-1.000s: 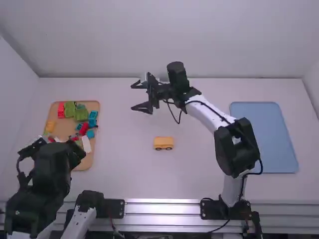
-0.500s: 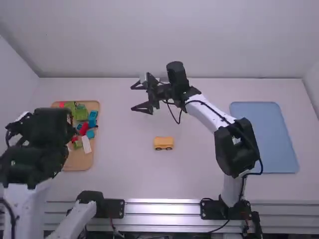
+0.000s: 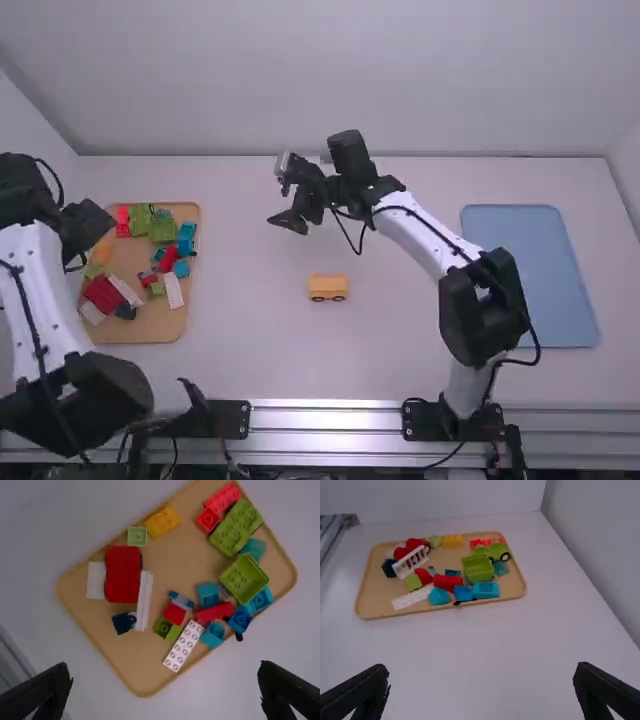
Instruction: Assemble lego blocks to make yellow taxi
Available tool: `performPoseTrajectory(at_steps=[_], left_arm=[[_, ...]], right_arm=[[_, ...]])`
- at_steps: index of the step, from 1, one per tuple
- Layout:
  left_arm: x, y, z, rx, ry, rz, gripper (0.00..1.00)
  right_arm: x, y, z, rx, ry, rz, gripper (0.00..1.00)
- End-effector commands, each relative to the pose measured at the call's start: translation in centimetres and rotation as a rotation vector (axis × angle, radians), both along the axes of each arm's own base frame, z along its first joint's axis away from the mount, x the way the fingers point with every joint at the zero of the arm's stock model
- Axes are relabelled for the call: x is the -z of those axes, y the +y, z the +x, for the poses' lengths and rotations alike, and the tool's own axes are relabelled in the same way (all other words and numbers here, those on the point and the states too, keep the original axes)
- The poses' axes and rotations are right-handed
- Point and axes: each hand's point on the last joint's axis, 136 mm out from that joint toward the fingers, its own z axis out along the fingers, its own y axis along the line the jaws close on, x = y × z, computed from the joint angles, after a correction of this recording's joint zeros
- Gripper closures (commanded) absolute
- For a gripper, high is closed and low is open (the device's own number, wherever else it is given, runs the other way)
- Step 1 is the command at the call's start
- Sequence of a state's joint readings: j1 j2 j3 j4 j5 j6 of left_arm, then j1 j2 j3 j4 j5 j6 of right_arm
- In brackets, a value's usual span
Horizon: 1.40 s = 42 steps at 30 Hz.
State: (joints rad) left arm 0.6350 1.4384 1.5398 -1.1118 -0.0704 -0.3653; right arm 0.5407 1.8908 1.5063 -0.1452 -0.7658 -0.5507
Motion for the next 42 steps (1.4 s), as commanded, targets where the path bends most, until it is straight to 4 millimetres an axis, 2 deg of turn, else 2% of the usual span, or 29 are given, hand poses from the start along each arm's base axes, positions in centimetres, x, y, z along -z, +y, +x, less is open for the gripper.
performPoseTrajectory(at_steps=[1,9,13,17,21,28,29,30,34,36,42], left_arm=[[-0.5,1.0,-0.2,0.006,-0.024,-0.002,0.01],[1.8,5.8,-4.0,-0.167,-0.031,-0.111,0.01],[2.2,8.3,-3.4,-0.131,-0.126,-0.128,0.01],[2.2,9.6,-2.9,-0.139,-0.136,-0.09,0.01],[1.8,10.1,-1.0,-0.057,-0.118,-0.033,0.02],[1.8,11.6,4.8,0.078,-0.008,0.011,0.01],[1.9,11.6,5.1,0.09,0.0,0.01,0.01],[2.5,12.0,6.7,0.143,0.042,0.007,0.01],[4.5,12.9,9.6,0.298,0.117,-0.002,0.01],[6.9,13.2,11.1,0.393,0.18,-0.028,0.01],[13.0,13.8,12.2,0.565,0.291,-0.092,0.01]], right_arm=[[-2.6,0.7,0.2,0.022,-0.104,-0.003,0.01],[-2.5,1.8,-0.2,0.031,-0.153,-0.029,0.01],[-2.7,2.0,-0.1,0.034,-0.154,-0.018,0.01],[-3.0,2.0,0.1,0.038,-0.164,-0.007,0.01],[-3.2,2.0,0.2,0.038,-0.17,-0.002,0.01],[-3.0,2.0,0.2,0.059,-0.13,0.0,0.01],[-3.0,2.0,0.2,0.06,-0.13,0.0,0.01],[-3.0,1.9,0.3,0.066,-0.133,-0.004,0.01],[-2.8,1.7,0.9,0.099,-0.144,-0.021,0.01],[-2.8,1.7,0.9,0.099,-0.144,-0.021,0.01],[-2.9,1.7,1.0,0.108,-0.131,-0.016,0.01]])
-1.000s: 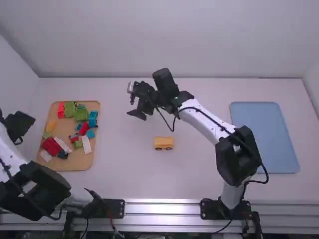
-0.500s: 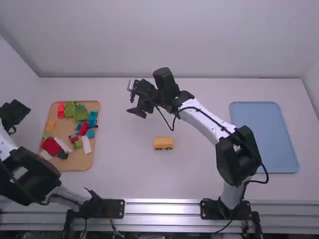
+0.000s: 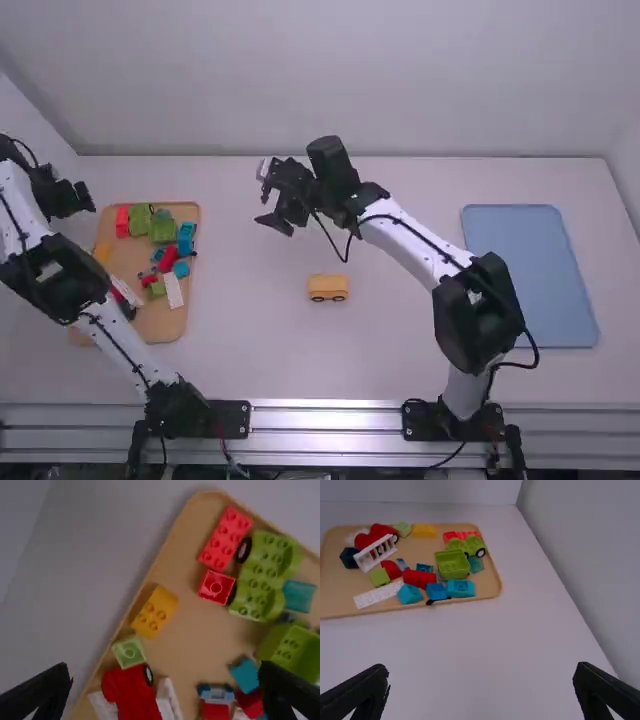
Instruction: Assemble lego blocks to make yellow taxi
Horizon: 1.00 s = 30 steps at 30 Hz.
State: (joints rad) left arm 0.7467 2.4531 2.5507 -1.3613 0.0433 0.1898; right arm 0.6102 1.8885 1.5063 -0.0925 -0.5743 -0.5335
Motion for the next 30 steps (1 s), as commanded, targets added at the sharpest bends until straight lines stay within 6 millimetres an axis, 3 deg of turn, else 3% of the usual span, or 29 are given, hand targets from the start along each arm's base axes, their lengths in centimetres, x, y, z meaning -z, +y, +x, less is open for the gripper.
performPoseTrajectory(at_steps=[1,4,7,12,16,30], left_arm=[[2.7,0.3,0.1,0.148,0.058,-0.004,0.02],[5.7,0.4,0.2,0.222,0.093,-0.024,0.16],[7.5,0.3,0.1,0.246,0.108,-0.036,0.23],[9.7,0.5,-0.2,0.248,0.137,-0.029,0.47],[10.8,0.3,-0.5,0.27,0.149,-0.04,0.57],[11.4,0.1,-0.7,0.293,0.158,-0.046,0.6]], right_arm=[[-3.1,0.0,0.2,0.009,-0.043,0.042,0.01],[-3.1,0.0,0.2,0.009,-0.043,0.042,0.01],[-3.2,0.1,0.1,0.005,-0.047,0.045,0.01],[-3.2,0.0,0.3,0.009,-0.048,0.045,0.01],[-3.2,0.0,0.2,0.008,-0.048,0.045,0.01],[-3.1,-0.1,0.2,0.009,-0.043,0.041,0.01]])
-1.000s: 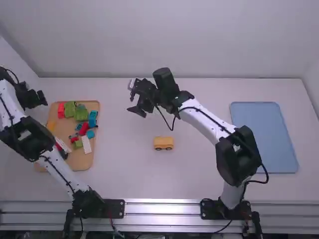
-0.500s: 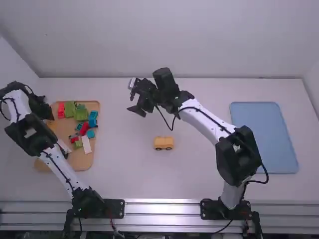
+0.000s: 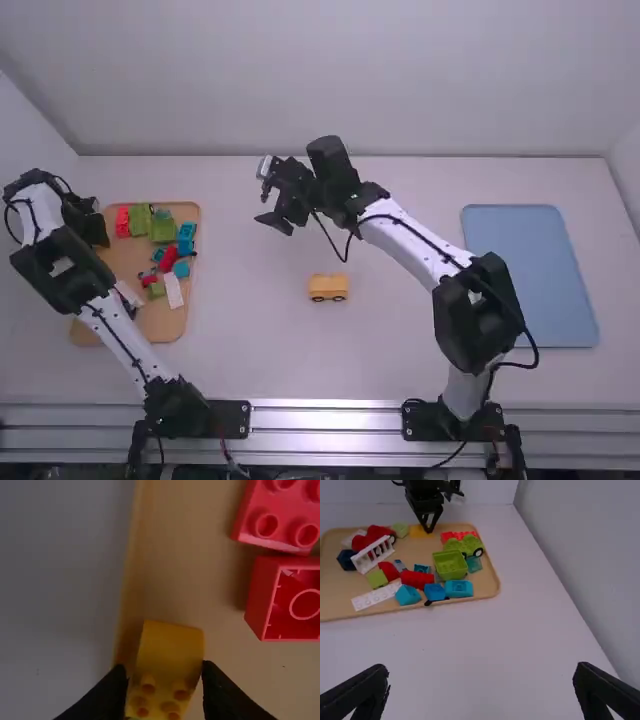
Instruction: Assemble lego blocks to make yellow taxi
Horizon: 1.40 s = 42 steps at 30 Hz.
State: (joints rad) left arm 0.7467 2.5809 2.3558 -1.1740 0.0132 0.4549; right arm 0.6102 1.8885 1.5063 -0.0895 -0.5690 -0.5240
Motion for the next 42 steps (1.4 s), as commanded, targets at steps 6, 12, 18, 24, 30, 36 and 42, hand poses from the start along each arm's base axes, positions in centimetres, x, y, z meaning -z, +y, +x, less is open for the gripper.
performPoseTrajectory(at_steps=[6,12,18,24,30,36,42], left_arm=[[0.4,0.0,-1.5,0.028,0.074,0.014,0.51],[1.0,-0.3,-2.2,0.023,0.106,0.006,0.51],[1.3,-0.7,-2.3,0.025,0.108,-0.011,0.55],[1.2,-1.1,-2.0,0.021,0.086,-0.033,0.58],[0.9,-1.2,-2.0,0.006,0.085,-0.034,0.6],[0.2,-1.5,-1.6,0.017,0.076,-0.026,0.57],[0.2,-2.4,-0.9,0.041,0.079,-0.026,0.55]], right_arm=[[-3.0,0.0,0.1,0.001,-0.046,0.039,0.01],[-2.8,-0.5,0.8,0.036,-0.054,0.022,0.01],[-2.6,-0.6,1.1,0.06,-0.062,0.005,0.01],[-2.5,-0.5,1.0,0.059,-0.06,0.004,0.01],[-2.5,-0.5,1.0,0.059,-0.061,0.005,0.01],[-2.5,-0.6,1.0,0.059,-0.058,0.002,0.01],[-2.3,-0.6,0.9,0.059,-0.05,-0.004,0.01]])
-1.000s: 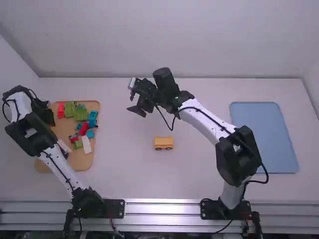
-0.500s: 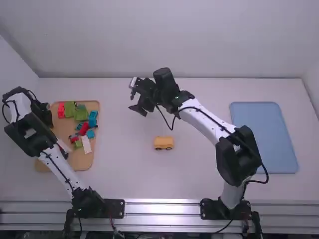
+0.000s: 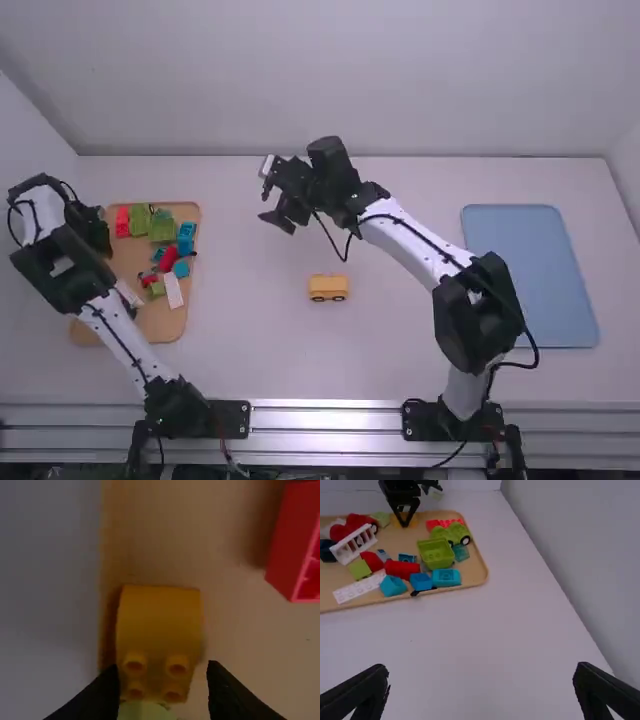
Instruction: Assemble lego blocks to make yellow taxi
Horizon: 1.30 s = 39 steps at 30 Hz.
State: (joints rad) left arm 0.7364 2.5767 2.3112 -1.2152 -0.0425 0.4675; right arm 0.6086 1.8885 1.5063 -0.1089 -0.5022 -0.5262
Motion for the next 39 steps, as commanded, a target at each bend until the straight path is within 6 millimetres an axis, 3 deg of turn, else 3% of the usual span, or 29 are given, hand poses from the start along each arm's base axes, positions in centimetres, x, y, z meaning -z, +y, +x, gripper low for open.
performPoseTrajectory(at_steps=[1,12,22,31,34,37,39], left_arm=[[-0.8,-1.4,1.0,0.02,-0.019,-0.013,0.55],[-0.8,-2.1,2.5,-0.004,-0.044,0.002,0.54],[-0.8,-2.4,2.0,-0.035,-0.023,-0.009,0.61],[0.8,-3.3,1.0,-0.109,0.016,-0.037,0.49],[1.2,-3.3,1.0,-0.122,0.013,-0.037,0.56],[1.2,-3.3,1.1,-0.138,0.008,-0.036,0.72],[1.1,-3.3,1.1,-0.147,0.008,-0.038,0.76]], right_arm=[[-3.0,0.1,0.1,0.002,-0.044,0.037,0.01],[-2.8,0.0,0.1,0.007,-0.039,0.029,0.01],[-2.8,0.0,0.1,0.008,-0.039,0.029,0.01],[-2.8,0.0,0.1,0.008,-0.039,0.029,0.01],[-2.8,0.0,0.1,0.008,-0.04,0.029,0.01],[-2.8,0.0,0.1,0.007,-0.041,0.028,0.01],[-2.7,-0.1,0.1,0.006,-0.041,0.027,0.01]])
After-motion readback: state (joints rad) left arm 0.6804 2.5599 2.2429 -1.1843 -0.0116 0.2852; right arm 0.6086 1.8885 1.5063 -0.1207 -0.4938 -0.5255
